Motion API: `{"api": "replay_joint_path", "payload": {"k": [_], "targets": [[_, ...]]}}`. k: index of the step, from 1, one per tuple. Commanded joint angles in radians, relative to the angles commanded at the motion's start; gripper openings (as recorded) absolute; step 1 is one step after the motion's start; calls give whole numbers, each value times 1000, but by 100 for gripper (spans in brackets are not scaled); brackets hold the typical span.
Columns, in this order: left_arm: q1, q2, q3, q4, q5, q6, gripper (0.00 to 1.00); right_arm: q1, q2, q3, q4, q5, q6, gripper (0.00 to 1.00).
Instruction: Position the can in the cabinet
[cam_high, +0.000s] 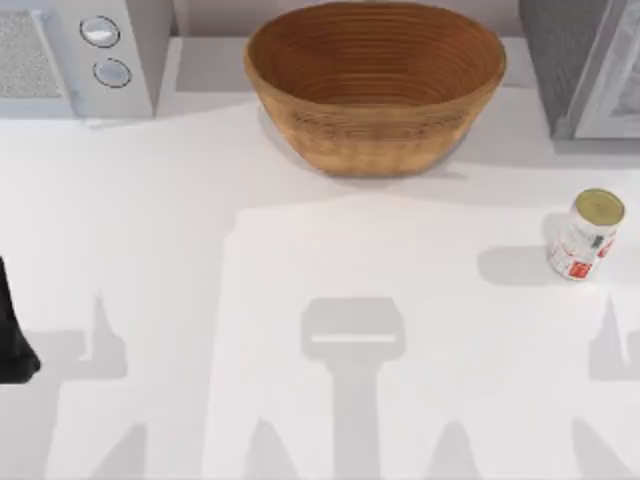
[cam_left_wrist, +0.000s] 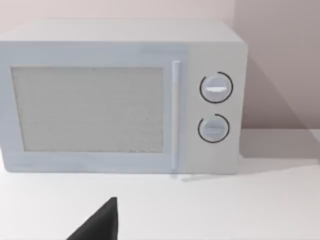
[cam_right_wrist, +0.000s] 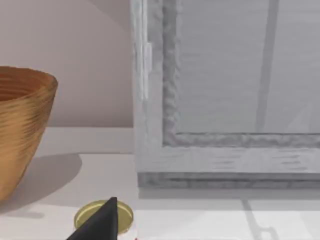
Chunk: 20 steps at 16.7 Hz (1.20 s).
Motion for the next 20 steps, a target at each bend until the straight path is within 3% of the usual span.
{"api": "replay_joint_path", "payload": {"k": [4,8,20], "targets": [[0,0,0,0,0,0,100,6,30,5,30,8,2,100],[0,0,0,0,0,0,100,45,219,31,210,49,11,100],[0,0,0,0,0,0,100,249,1455,124,1138,262,67,100]]}}
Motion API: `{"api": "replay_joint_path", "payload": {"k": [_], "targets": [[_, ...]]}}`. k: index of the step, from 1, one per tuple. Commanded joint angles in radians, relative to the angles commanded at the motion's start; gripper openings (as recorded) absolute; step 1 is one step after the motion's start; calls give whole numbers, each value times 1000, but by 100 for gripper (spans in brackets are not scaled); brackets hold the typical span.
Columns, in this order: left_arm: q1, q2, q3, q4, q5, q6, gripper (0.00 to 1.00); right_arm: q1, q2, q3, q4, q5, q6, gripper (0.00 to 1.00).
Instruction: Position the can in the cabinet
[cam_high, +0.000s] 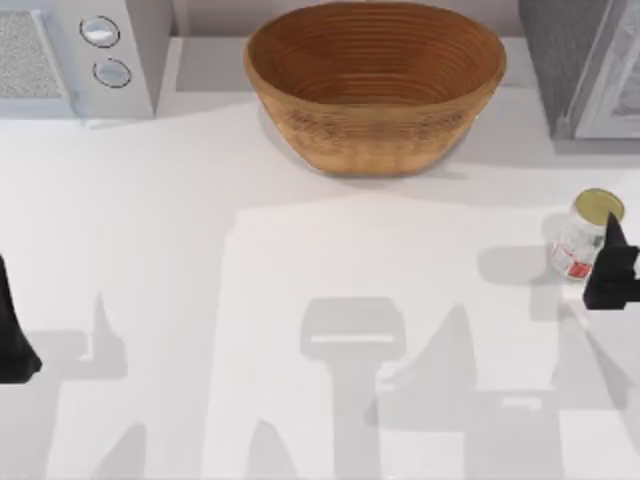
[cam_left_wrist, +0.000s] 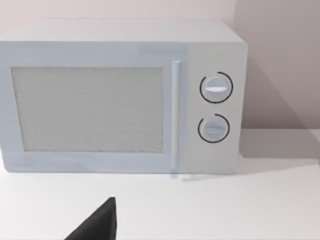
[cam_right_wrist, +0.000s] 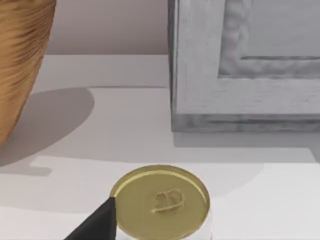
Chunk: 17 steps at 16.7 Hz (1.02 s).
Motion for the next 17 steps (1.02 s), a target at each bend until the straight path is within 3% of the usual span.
{"api": "replay_joint_path", "payload": {"k": [5,9,17], "targets": [[0,0,0,0,0,0,100,74,443,42,348,80,19,100],[0,0,0,0,0,0,100,114,654,75,543,124,27,100],[0,0,0,0,0,0,100,123,721,85,609,137,28,100]]}}
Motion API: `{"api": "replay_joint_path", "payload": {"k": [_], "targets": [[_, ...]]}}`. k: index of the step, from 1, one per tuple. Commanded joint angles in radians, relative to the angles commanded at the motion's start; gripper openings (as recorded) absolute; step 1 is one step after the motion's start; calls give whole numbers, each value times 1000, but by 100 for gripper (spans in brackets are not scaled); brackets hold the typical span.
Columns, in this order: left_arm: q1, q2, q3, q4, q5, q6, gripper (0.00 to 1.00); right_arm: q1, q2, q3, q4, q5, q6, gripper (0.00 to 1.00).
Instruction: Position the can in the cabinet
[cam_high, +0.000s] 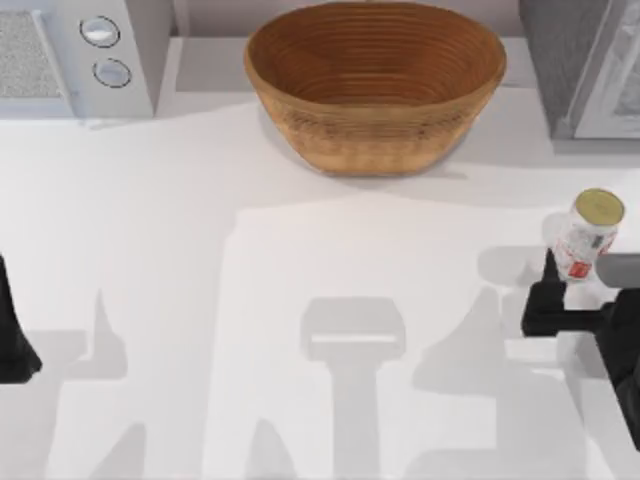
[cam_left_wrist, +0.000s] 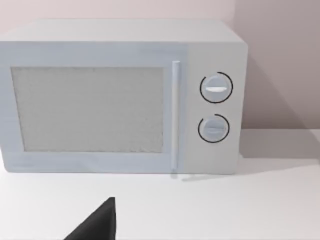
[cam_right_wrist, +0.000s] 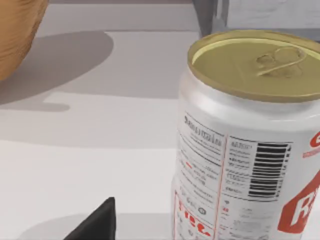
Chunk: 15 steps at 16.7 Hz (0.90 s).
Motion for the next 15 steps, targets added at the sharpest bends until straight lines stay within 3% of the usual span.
{"api": "replay_joint_path", "payload": {"k": [9,14,15], "targets": [[0,0,0,0,0,0,100,-76,55,212,-145,-76,-18,100],[0,0,0,0,0,0,100,-84,60,232,-160,-84,-20,100],[0,0,0,0,0,0,100,-84,60,232,-160,-84,-20,92]]}}
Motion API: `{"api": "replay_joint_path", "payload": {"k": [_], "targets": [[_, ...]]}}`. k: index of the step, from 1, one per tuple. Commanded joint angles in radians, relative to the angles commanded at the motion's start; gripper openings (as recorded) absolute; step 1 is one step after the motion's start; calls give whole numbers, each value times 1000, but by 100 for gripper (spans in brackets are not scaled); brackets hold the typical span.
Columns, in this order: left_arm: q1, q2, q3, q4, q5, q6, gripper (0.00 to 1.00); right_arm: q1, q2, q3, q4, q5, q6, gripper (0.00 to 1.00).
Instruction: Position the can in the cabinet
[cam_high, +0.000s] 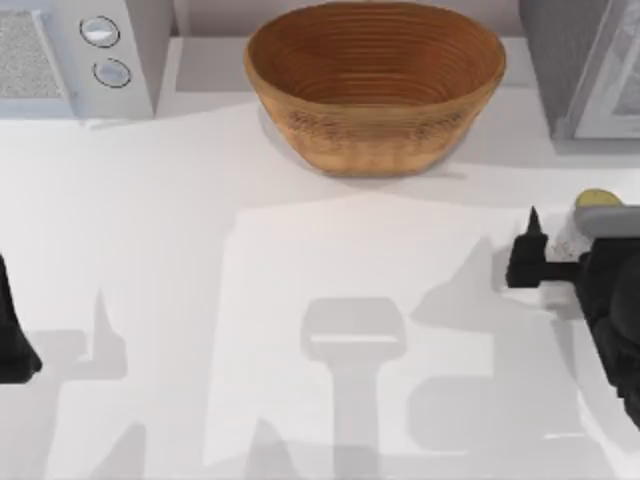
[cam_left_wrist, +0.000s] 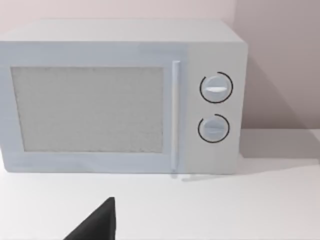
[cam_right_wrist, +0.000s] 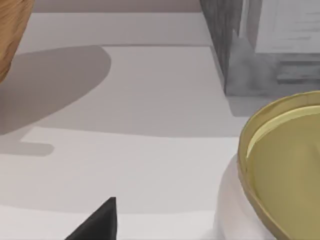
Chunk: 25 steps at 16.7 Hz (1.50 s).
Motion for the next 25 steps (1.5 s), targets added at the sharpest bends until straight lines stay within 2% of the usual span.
{"api": "replay_joint_path", "payload": {"k": [12,22,25], "targets": [[0,0,0,0,0,0,100,0,0,0,0,0,0,2],[0,0,0,0,0,0,100,1,-3,-1,-2,0,1,0],[0,0,0,0,0,0,100,1,-69,8,-69,0,-4,0]]}}
